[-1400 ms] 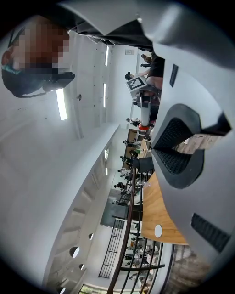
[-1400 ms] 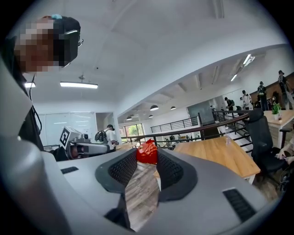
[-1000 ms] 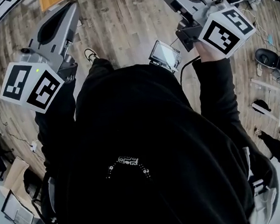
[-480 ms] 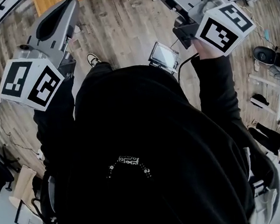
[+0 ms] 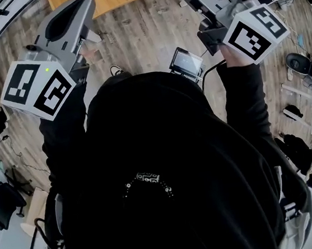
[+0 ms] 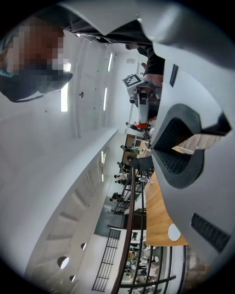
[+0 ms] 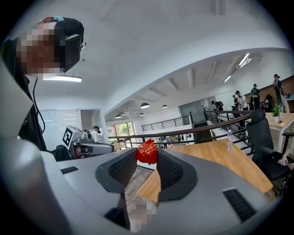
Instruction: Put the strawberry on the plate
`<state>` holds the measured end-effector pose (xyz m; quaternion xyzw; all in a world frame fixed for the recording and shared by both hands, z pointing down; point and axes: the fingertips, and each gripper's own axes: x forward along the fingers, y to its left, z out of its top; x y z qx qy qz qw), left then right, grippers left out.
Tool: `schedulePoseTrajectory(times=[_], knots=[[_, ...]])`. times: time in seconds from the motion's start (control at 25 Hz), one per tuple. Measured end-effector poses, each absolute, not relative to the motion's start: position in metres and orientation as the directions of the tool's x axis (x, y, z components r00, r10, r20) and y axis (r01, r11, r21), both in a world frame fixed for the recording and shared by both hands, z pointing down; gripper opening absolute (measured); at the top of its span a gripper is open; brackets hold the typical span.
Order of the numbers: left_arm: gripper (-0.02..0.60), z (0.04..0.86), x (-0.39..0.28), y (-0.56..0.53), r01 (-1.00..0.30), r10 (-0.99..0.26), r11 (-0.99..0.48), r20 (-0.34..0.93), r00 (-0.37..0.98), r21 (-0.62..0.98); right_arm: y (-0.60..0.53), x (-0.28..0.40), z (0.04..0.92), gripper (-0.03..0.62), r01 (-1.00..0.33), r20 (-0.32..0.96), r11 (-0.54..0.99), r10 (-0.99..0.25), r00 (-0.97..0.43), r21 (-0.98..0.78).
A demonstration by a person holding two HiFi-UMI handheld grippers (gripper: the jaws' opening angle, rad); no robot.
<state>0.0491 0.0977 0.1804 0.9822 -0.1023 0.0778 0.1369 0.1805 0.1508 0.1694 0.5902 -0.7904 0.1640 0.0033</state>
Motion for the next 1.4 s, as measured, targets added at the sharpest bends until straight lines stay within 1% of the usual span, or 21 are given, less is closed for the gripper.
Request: schedulePoseTrajectory(times=[0.24,0.44,0.84,1.08,1.4], knots=[[-0.001,0.185,0.034,0.068,-0.215,-0.173,-0.941,0.175,0.969,0.261,0.118,0.166,0.171,0.144,-0.933,0.199,0.252,-0.931,-0.306,-0.258],[-0.002,0.192,0.013,0.039,-0.236,-0.195,-0.934,0.169,0.966,0.269,0.093,0.141,0.178,0.144,-0.925,0.211,0.279,-0.918,-0.335,-0.257],[0.0,0.203,-0.016,0.018,-0.247,-0.212,-0.917,0.141,0.967,0.314,0.062,0.119,0.189,0.144,-0.909,0.24,0.319,-0.892,-0.383,-0.268],[0.0,0.214,-0.026,-0.003,-0.279,-0.24,-0.899,0.154,0.959,0.338,0.03,0.111,0.194,0.144,-0.889,0.232,0.364,-0.872,-0.43,-0.278],[0.0,0.211,-0.029,-0.048,-0.36,-0.324,-0.88,0.165,0.932,0.308,-0.033,0.121,0.178,0.144,-0.864,0.196,0.44,-0.85,-0.489,-0.244]])
